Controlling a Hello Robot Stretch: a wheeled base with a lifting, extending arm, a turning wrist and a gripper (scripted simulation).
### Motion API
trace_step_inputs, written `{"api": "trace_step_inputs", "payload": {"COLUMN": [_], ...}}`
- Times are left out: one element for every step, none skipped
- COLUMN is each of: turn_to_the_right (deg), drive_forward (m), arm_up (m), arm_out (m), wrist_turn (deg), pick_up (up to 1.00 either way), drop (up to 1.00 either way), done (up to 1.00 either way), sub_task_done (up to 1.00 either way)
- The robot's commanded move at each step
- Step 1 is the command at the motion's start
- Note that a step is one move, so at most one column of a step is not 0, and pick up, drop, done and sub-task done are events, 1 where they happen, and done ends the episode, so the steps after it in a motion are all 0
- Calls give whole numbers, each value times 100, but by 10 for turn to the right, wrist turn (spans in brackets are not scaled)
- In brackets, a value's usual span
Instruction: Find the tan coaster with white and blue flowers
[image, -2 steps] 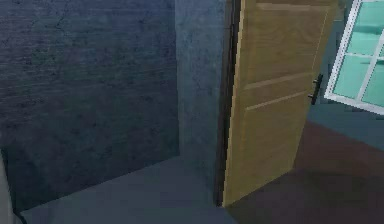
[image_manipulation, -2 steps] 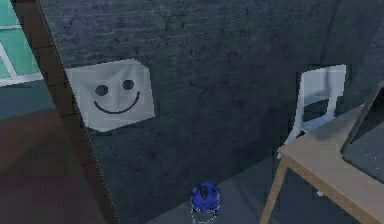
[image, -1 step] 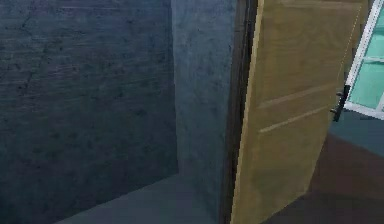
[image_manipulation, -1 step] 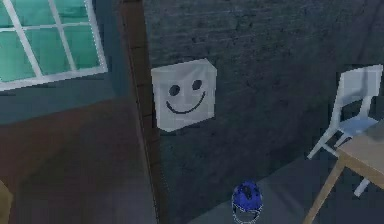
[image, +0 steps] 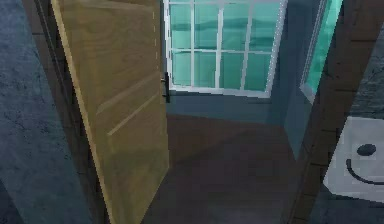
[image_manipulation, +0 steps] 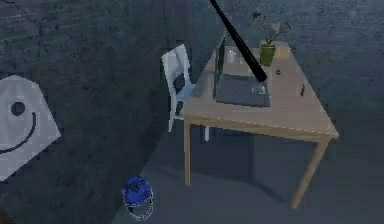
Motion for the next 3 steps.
{"api": "trace_step_inputs", "payload": {"turn_to_the_right": [120,0,0], "drive_forward": [0,100,80], "arm_up": [0,0,0], "arm_out": [0,0,0], "wrist_turn": [0,0,0], "pick_up": [0,0,0], "drop": [0,0,0], "done": [0,0,0], "sub_task_done": [0,0,0]}}
